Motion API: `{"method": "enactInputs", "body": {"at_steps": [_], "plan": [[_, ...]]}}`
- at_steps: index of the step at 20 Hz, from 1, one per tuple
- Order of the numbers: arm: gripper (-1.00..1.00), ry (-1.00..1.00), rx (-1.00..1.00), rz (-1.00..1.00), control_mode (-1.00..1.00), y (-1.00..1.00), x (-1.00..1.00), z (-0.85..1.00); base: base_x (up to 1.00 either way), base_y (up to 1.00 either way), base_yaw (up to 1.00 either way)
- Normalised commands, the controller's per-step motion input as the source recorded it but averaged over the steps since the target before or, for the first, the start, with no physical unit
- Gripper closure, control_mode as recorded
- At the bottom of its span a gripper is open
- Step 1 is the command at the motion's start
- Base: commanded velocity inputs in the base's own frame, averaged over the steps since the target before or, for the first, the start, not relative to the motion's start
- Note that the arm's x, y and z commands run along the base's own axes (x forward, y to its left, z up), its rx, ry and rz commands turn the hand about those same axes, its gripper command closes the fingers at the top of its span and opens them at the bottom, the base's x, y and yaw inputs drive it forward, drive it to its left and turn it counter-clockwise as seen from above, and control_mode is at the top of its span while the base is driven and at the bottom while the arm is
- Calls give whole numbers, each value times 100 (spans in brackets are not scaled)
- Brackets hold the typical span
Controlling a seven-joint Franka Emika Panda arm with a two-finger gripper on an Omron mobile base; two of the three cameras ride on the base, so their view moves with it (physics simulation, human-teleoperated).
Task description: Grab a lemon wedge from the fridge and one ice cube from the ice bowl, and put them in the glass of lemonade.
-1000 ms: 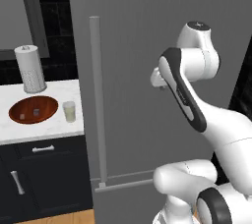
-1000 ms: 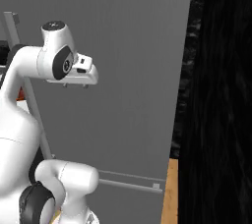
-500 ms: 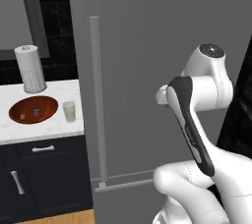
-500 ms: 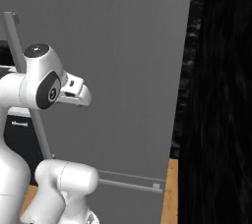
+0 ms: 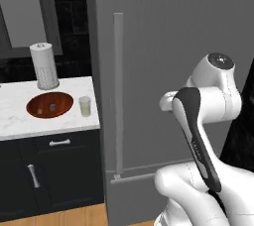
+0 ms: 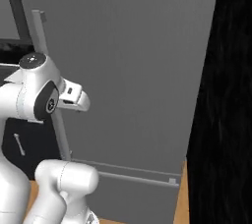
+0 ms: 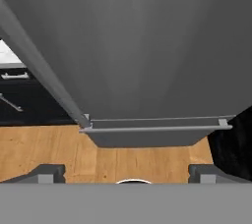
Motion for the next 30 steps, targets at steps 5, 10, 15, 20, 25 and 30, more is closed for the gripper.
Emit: {"method": "enactInputs", "body": {"at_steps": [5,10,15,20,25,30], "plan": [[-100,0,0,0,100,0,0,0,-16,100,-16],[-100,0,0,0,100,0,0,0,32,100,-27],[-100,0,0,0,100,0,0,0,37,95,-25],[-100,0,0,0,100,0,0,0,69,51,-11],[-100,0,0,0,100,0,0,0,73,31,-3],[-100,4,0,-1,-100,9,14,-2,48,36,-6]]}}
